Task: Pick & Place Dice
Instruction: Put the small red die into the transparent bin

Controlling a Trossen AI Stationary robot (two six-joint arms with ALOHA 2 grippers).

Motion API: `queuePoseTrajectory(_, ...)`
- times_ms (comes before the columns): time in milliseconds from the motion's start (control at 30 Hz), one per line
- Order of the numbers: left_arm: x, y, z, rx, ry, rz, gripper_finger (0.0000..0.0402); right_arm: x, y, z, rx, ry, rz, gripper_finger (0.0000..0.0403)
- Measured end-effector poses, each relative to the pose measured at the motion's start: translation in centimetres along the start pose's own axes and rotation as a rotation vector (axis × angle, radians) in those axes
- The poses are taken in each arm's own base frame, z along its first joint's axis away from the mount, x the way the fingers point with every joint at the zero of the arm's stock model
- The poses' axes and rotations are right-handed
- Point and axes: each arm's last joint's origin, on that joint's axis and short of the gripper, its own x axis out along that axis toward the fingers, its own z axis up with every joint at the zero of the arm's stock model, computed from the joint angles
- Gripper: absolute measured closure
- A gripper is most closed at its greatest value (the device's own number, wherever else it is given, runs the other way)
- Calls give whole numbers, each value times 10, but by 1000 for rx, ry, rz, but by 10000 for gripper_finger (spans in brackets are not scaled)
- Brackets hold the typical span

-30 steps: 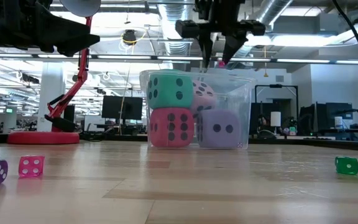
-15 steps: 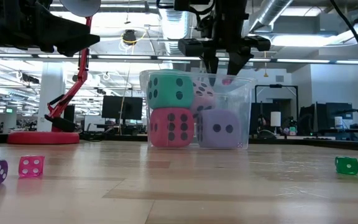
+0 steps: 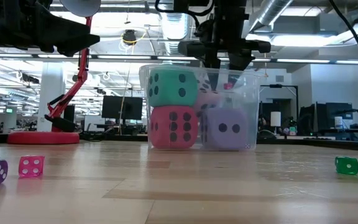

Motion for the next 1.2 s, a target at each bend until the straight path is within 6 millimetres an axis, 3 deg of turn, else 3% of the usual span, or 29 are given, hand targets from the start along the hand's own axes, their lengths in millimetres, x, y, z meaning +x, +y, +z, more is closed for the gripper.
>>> queuePoseTrajectory(433,0,0,0,0,0,0,128,5,0,9,-59,-19,3,218)
queuePoseTrajectory(867,0,0,0,0,0,0,128,3,6,9,-424,-53,53,214)
queuePoseTrajectory(1200,0,0,0,0,0,0,128,-17,6,20,-121,-37,95,227)
